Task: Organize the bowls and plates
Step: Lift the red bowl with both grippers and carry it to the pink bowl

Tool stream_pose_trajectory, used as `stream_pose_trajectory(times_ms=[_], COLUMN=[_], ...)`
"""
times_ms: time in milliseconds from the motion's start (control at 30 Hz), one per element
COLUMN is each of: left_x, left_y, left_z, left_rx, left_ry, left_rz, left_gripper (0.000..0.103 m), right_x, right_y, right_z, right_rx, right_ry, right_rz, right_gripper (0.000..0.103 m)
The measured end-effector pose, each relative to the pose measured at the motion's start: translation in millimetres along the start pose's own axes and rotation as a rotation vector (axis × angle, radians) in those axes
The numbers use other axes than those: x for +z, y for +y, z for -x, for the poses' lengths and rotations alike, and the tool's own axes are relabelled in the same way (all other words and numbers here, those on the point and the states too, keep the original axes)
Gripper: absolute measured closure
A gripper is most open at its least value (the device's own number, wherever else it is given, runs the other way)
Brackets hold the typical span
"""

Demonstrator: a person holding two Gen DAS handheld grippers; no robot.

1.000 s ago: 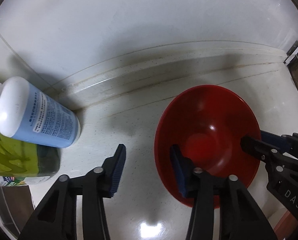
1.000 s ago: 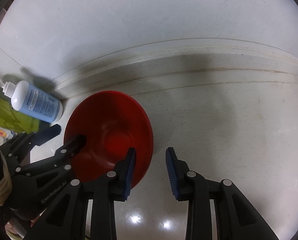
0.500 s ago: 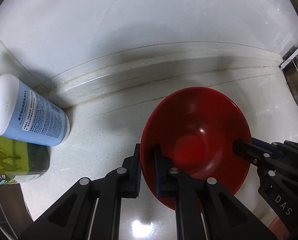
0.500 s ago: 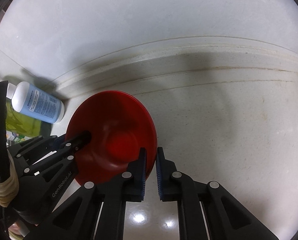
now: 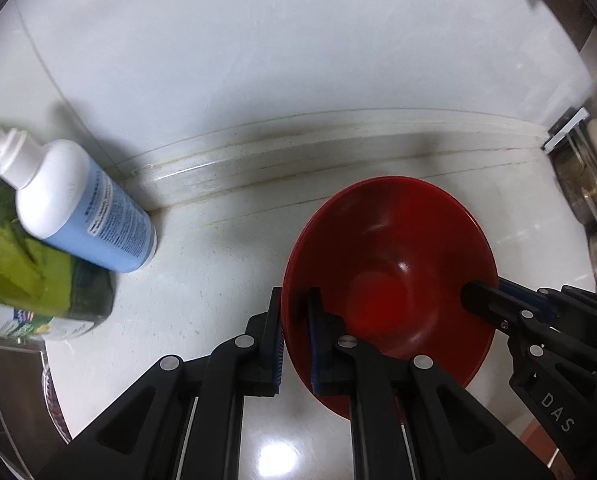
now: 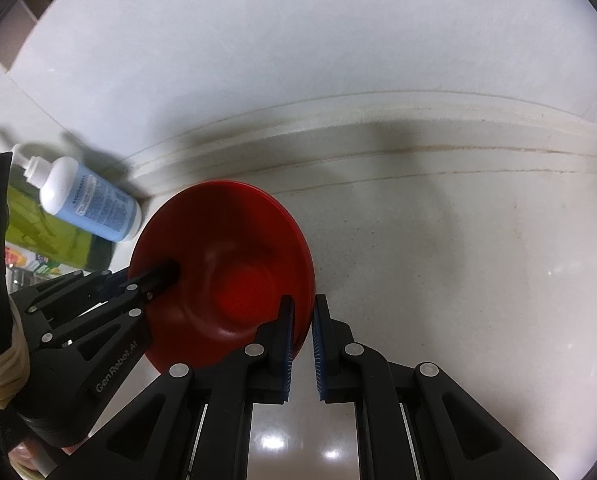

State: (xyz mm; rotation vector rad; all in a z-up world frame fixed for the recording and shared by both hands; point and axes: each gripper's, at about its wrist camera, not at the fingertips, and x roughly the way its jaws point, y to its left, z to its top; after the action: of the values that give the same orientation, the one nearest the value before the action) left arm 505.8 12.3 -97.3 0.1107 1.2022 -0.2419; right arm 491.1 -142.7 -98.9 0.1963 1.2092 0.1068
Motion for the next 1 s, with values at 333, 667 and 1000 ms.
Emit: stream_pose_trajectory(times_ms=[333,667,1000], left_x=[-35,-74,-111], left_y=[-23,-63,-110], left_z=[48,81,106], left_rx=[-0.036,-0.088,-0.133], left_ry=[-0.066,-0.101,-0.12], left_rz=[-0.023,-0.085,-0.159], left_gripper=[0.091,0.091,0.091], right_x=[-31,-76,-130], right_y=[8,-2,-35], right_z=[52,101,137], right_rx=[-0.027,-0.062,-0.081], right_ry=[-0.103,-0.176,-0.204], right_rz=[0.04,0.011,-0.038], right_gripper=[0.093,0.092,0.092])
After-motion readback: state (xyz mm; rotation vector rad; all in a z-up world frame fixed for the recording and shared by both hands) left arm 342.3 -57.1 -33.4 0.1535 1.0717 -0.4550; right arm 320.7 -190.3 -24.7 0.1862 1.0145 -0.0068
